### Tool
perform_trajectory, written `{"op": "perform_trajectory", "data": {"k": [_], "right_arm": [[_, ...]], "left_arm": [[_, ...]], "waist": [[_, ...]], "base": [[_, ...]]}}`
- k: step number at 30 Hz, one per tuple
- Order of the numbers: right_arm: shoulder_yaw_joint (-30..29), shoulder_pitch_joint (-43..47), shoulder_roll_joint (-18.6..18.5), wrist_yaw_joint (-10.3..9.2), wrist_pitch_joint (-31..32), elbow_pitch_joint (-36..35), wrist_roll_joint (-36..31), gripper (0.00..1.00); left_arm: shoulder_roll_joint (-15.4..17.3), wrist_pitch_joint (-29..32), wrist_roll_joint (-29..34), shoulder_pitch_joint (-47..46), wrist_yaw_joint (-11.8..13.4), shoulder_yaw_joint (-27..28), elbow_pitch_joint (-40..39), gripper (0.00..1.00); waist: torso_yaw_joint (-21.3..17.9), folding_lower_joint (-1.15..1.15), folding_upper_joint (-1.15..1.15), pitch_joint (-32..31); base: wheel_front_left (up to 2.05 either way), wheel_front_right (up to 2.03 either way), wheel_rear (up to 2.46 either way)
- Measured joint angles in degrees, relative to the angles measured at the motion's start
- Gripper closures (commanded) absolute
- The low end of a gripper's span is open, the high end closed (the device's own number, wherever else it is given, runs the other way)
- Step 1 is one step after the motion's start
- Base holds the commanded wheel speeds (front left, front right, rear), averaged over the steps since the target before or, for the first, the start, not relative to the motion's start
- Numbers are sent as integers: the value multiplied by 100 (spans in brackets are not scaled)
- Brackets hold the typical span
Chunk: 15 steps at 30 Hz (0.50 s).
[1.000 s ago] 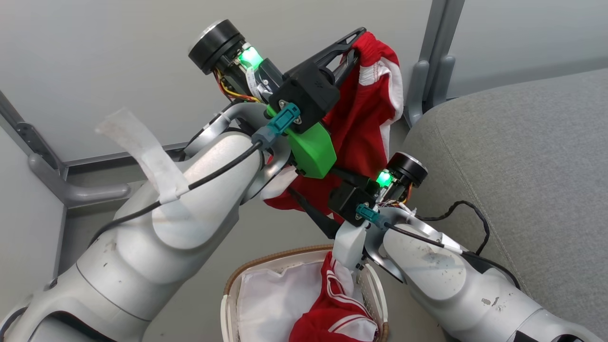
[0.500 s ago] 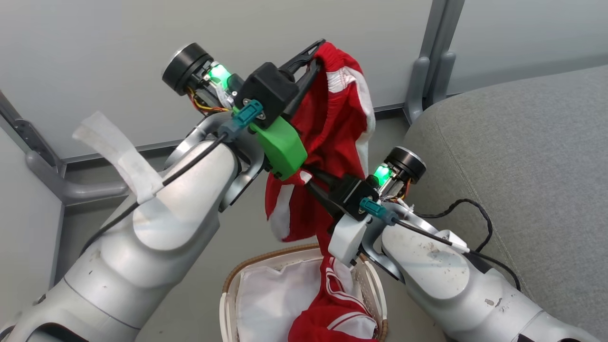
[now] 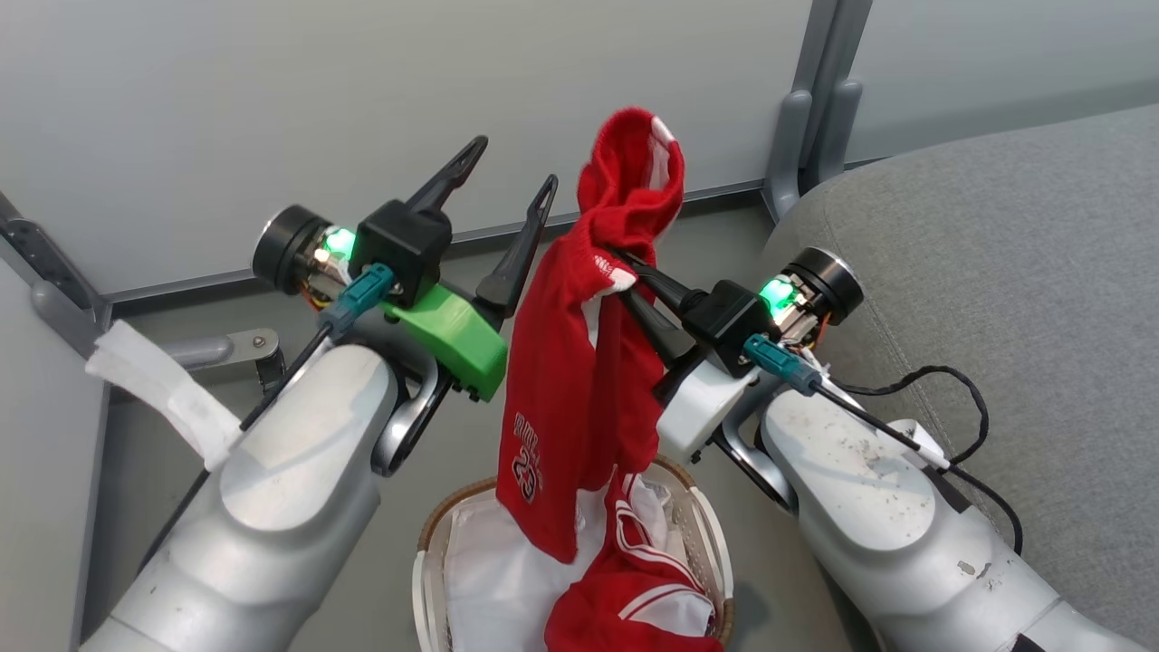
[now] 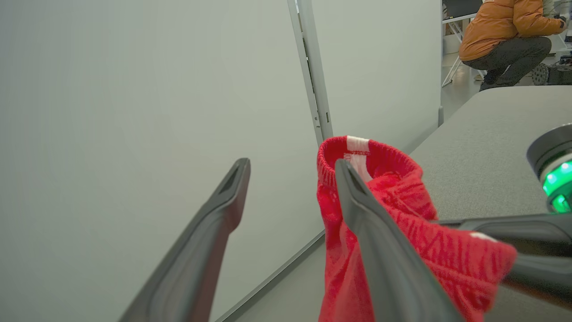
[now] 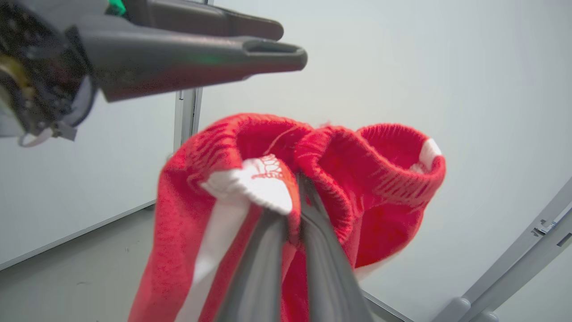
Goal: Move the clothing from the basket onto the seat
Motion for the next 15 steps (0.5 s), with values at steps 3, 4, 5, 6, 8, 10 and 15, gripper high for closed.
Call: {"op": "perform_trajectory", "data": {"k": [3, 4, 5, 6, 8, 10, 15], "right_arm": [[-190, 55, -2, 0, 0, -23, -81, 100], [-265, 66, -1, 0, 0, -31, -103, 100], [-337, 74, -2, 0, 0, -34, -146, 100], [-400, 80, -2, 0, 0, -34, -170, 100], [-555, 87, -1, 0, 0, -43, -234, 100], [-699, 109, -1, 0, 0, -56, -283, 100], [-995, 226, -1, 0, 0, -63, -363, 100]], "left_arm": [[0, -141, -141, 293, 75, 79, 71, 0], [-1, -180, -172, 389, 90, 103, 90, 0], [-4, -214, -202, 486, 125, 116, 105, 0], [-8, -235, -213, 557, 134, 131, 113, 0], [-19, -291, -243, 726, 181, 167, 115, 0], [-32, -332, -252, 866, 230, 211, 102, 0], [-78, -383, -299, 1349, 326, 358, 21, 0]], "waist": [[8, 0, 0, 25], [12, 0, 0, 36], [17, 0, 0, 48], [21, 0, 0, 57], [29, 0, 0, 79], [35, 0, 0, 98], [18, 0, 0, 131]], "base": [[0, 0, 0], [0, 0, 0], [0, 0, 0], [0, 0, 0], [0, 0, 0], [0, 0, 0], [0, 0, 0]]}}
